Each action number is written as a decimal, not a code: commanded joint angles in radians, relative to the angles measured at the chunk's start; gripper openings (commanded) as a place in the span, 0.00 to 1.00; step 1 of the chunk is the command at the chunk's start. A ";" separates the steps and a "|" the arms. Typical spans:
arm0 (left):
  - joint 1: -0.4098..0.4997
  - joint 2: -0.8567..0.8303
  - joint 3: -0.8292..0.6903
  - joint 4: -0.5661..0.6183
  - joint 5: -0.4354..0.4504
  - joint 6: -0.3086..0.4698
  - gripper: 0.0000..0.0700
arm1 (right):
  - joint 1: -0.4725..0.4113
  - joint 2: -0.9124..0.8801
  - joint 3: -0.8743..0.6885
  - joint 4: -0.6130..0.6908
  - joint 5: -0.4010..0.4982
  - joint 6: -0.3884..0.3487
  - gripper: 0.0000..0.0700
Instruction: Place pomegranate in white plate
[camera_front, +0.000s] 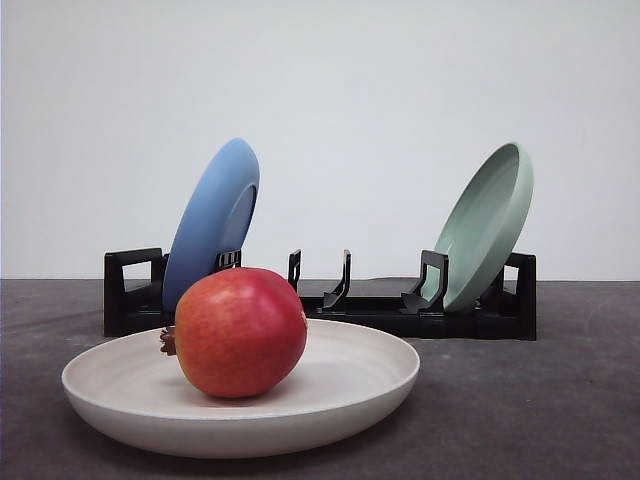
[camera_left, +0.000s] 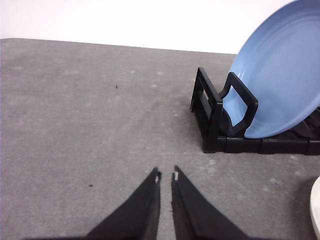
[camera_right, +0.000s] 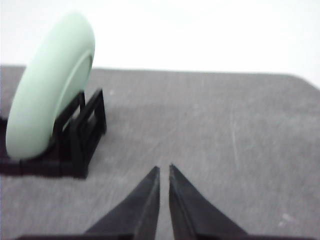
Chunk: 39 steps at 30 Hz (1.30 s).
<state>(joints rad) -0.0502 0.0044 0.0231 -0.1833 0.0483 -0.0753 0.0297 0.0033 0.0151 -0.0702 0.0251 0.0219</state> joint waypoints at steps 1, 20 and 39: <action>-0.001 0.000 -0.011 -0.002 -0.002 -0.008 0.03 | -0.012 0.000 -0.004 0.018 0.002 -0.010 0.04; -0.001 0.000 -0.011 -0.002 -0.002 -0.008 0.03 | -0.034 0.000 -0.004 0.019 0.002 -0.003 0.04; -0.001 0.000 -0.011 -0.002 -0.002 -0.008 0.03 | -0.034 0.000 -0.004 0.019 0.002 -0.003 0.04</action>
<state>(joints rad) -0.0502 0.0044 0.0231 -0.1833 0.0483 -0.0753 -0.0055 0.0025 0.0151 -0.0616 0.0265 0.0223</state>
